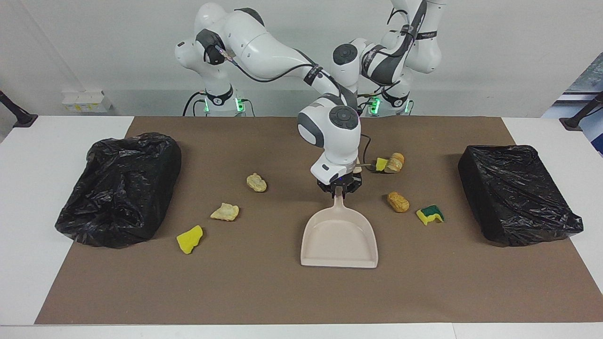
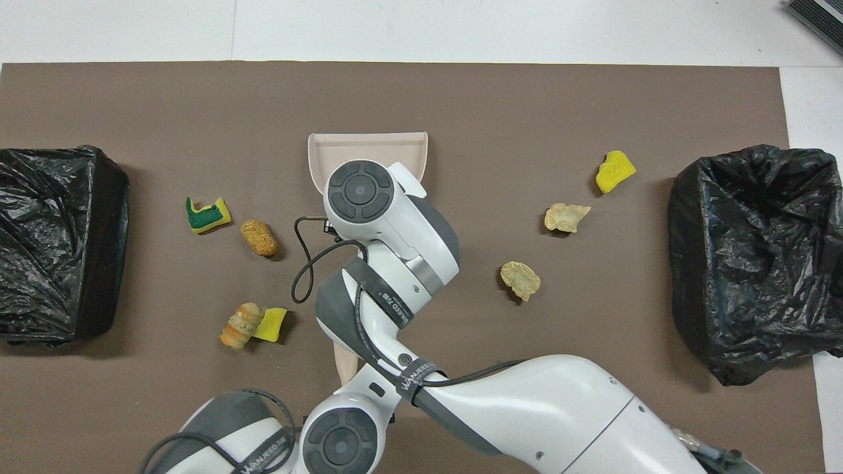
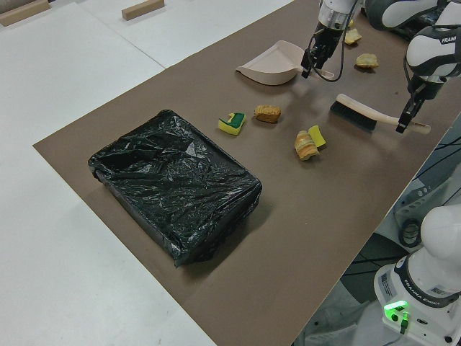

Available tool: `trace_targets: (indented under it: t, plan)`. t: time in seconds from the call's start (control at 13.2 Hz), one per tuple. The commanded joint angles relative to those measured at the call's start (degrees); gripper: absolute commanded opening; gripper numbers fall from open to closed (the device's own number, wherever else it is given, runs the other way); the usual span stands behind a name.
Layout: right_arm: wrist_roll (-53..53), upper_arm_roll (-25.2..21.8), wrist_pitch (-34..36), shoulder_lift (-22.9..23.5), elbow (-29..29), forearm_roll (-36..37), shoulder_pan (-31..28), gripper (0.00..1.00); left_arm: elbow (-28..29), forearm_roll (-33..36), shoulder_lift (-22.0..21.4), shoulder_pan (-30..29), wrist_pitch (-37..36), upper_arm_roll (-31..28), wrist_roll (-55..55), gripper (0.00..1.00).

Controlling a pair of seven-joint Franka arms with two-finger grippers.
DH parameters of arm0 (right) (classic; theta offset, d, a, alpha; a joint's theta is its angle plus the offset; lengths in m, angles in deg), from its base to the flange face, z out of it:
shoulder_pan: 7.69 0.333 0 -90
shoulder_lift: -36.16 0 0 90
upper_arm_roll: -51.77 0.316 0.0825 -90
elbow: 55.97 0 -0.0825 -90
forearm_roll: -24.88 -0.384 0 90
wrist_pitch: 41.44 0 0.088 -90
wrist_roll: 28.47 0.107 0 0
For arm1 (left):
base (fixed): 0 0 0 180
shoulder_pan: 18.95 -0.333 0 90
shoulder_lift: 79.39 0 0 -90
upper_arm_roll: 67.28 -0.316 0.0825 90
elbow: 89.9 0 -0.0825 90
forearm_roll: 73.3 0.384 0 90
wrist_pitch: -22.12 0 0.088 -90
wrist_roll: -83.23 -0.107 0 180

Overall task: Sweep and dump trash in bin
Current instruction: 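Grasp the dustpan handle with the right gripper and lift it, then lower the dustpan near the trash while the left gripper brings the brush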

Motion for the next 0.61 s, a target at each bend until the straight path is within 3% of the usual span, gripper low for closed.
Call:
trace_targets:
  t: [0.0,0.15,0.53]
  plan:
    - [-3.9,0.7,1.2,-2.4,-0.2,-0.1,-3.0,0.0,-0.1,3.4,-3.4,-5.1,-4.1,0.4,-0.4,0.0]
    - [-7.3,0.7,4.2,-4.4,0.1,-0.1,-4.1,0.0,-0.1,3.7,-6.7,-9.3,-5.3,0.5,-0.4,0.0]
    - [-21.9,0.8,7.2,-10.7,4.7,-2.7,-6.2,0.0,0.5,6.4,-8.0,-15.1,-11.1,0.5,-0.4,0.0]
